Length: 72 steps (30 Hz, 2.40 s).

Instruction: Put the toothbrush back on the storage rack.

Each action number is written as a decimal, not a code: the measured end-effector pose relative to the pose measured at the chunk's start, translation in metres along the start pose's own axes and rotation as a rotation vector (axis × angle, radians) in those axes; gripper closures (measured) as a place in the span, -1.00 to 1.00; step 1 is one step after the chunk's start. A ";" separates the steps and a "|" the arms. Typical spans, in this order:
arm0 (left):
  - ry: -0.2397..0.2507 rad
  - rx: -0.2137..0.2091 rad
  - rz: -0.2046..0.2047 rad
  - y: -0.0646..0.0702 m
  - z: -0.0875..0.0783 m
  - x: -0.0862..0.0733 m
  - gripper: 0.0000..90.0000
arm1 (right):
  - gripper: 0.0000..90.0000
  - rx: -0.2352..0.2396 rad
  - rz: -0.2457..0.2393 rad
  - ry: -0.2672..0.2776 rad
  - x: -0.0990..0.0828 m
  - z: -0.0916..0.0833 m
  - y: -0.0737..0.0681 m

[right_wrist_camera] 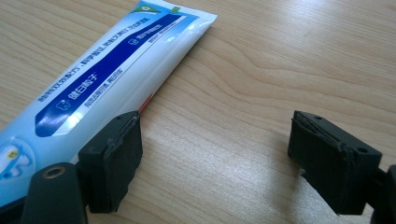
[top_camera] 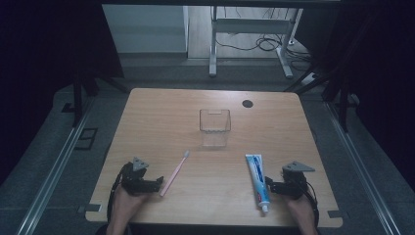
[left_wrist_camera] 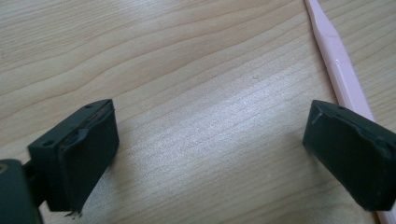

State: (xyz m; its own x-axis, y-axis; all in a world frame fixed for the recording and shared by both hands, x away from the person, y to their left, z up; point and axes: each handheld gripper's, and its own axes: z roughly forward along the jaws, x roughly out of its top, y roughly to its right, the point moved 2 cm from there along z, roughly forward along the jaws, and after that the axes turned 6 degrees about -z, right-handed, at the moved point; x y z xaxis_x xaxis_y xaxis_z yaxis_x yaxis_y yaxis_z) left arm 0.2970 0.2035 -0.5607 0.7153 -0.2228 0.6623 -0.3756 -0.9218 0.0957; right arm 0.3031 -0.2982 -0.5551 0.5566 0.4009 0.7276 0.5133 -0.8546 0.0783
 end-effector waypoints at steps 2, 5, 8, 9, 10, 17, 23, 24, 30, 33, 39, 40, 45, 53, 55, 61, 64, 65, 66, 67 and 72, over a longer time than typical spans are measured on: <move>0.001 0.001 -0.001 0.000 0.000 0.000 -0.93 | -0.62 -0.002 0.002 -0.001 0.000 0.000 0.000; 0.001 0.000 -0.001 0.000 0.000 0.000 -0.93 | -0.66 0.004 -0.003 -0.004 0.000 0.000 0.000; 0.001 -0.001 0.000 -0.001 0.000 0.000 -0.93 | -0.70 0.016 -0.014 -0.006 -0.001 0.000 0.000; 0.001 -0.001 -0.001 -0.001 0.001 0.001 -0.93 | -0.70 0.018 -0.016 -0.006 -0.001 0.000 0.001; 0.001 -0.001 -0.001 -0.001 0.001 0.001 -0.93 | -0.70 0.019 -0.018 -0.006 -0.001 0.000 0.001; 0.000 0.000 0.002 -0.001 0.001 0.001 -0.93 | -0.71 0.023 -0.021 -0.006 -0.001 0.000 0.001; 0.001 0.001 0.001 -0.001 0.001 0.001 -0.93 | -0.71 0.023 -0.020 -0.006 -0.001 0.000 0.001; 0.001 0.001 0.001 -0.001 0.001 0.001 -0.93 | -0.71 0.023 -0.020 -0.006 -0.001 0.000 0.001; 0.010 -0.015 0.019 0.001 -0.003 0.002 -0.63 | -0.71 0.031 -0.028 -0.004 -0.001 0.000 0.002; 0.015 -0.021 0.038 0.004 -0.006 0.003 -0.30 | -0.71 0.034 -0.030 -0.003 -0.001 0.000 0.002; 0.037 -0.096 0.086 0.019 -0.015 0.007 0.33 | -0.71 0.034 -0.029 -0.003 -0.001 0.000 0.002; 0.020 -0.117 0.103 0.024 -0.015 0.007 0.39 | -0.71 0.034 -0.029 -0.003 -0.001 0.000 0.002; -0.013 -0.115 0.131 0.034 -0.008 0.006 0.40 | -0.71 0.034 -0.029 -0.003 -0.001 0.000 0.002; -0.022 -0.123 0.147 0.042 -0.006 0.006 0.34 | -0.71 0.034 -0.029 -0.003 -0.001 0.000 0.002; -0.026 -0.119 0.151 0.043 -0.005 0.006 0.31 | -0.71 0.034 -0.029 -0.003 -0.001 0.000 0.002; -0.029 -0.127 0.124 0.041 -0.006 0.008 0.20 | -0.71 0.034 -0.029 -0.003 -0.001 0.000 0.002; -0.039 -0.134 0.112 0.040 -0.007 0.010 0.17 | -0.71 0.034 -0.029 -0.003 -0.001 0.000 0.002; -0.045 -0.146 0.105 0.040 -0.008 0.011 0.16 | -0.71 0.034 -0.029 -0.003 -0.001 0.000 0.002; -0.049 -0.149 0.098 0.040 -0.008 0.012 0.16 | -0.71 0.034 -0.029 -0.003 -0.001 0.000 0.002; -0.049 -0.149 0.098 0.040 -0.008 0.012 0.16 | -0.71 0.034 -0.029 -0.003 -0.001 0.000 0.002; -0.075 -0.169 0.089 0.042 -0.009 0.020 0.16 | -0.71 0.033 -0.030 -0.003 -0.001 0.000 0.002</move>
State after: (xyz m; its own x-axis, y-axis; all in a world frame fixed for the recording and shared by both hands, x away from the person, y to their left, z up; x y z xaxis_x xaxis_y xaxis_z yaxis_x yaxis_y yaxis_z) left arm 0.2904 0.1627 -0.5368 0.7143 -0.3293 0.6175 -0.5280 -0.8328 0.1667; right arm 0.3036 -0.3002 -0.5555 0.5427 0.4271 0.7232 0.5512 -0.8308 0.0770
